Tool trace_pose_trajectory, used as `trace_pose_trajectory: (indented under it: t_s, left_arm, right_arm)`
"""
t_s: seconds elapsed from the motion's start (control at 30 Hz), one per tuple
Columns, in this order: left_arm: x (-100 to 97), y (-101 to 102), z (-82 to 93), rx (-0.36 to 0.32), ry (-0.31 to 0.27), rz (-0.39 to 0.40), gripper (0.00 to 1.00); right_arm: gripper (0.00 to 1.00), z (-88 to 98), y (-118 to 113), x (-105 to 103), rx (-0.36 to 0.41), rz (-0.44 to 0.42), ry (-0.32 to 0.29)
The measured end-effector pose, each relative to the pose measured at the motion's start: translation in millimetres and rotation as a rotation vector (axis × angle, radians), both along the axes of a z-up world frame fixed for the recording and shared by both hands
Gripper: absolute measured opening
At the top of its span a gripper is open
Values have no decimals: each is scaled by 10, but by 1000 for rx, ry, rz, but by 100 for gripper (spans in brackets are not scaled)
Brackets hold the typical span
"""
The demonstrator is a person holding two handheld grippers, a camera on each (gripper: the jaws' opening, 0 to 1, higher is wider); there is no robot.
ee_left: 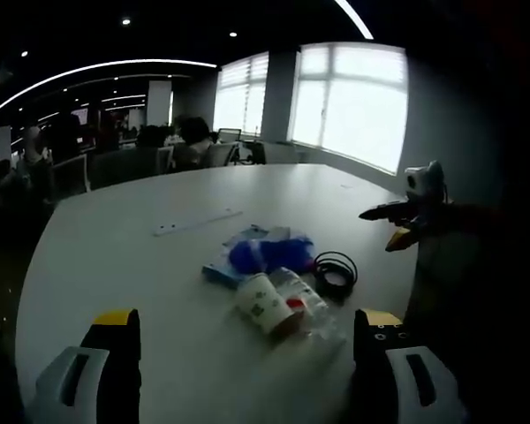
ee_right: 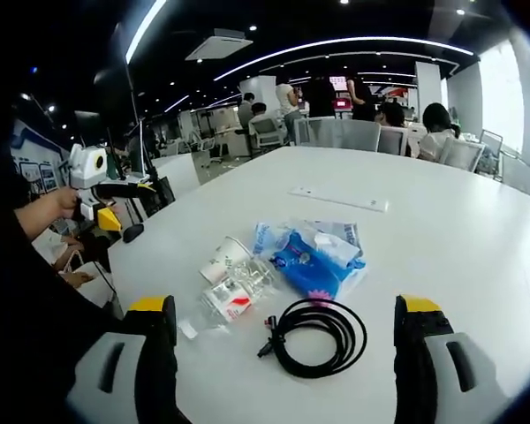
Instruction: Arrange the tabletop items into an orderly group along one side of the table until the central work area is clear of visible clutter.
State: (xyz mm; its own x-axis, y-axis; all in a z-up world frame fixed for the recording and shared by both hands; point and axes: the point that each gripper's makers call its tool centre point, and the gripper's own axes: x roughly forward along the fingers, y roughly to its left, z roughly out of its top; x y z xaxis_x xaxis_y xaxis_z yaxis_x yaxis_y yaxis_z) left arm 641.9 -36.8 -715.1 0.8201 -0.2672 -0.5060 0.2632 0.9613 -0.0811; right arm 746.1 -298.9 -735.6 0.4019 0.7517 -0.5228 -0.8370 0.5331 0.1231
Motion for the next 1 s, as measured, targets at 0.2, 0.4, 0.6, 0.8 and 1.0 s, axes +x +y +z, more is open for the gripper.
trace_pose_trajectory:
  t_s: [0.2,0.4,0.6,0.8,1.0]
  left_arm:
    - [-8,-7,3,-2,-4,-2,99]
    - [-29,-7,-3,5,-4,-11,99]
    - [-65,-17,0,7,-7,-7,99]
    - [-113,-66,-17,9,-8,-12,99]
    - [-142,-84,-38,3,-8,-15,99]
  right_arm:
    - [96,-21,112,-125,-16,46,-26]
    - [93,-40,190,-198,-57,127,-48]
    - [90,-33,285,-242,-75,192,-59]
    - [87,-94,390,-304,-98,181,-34]
    - [80,-169,503,-446,-87,134,3]
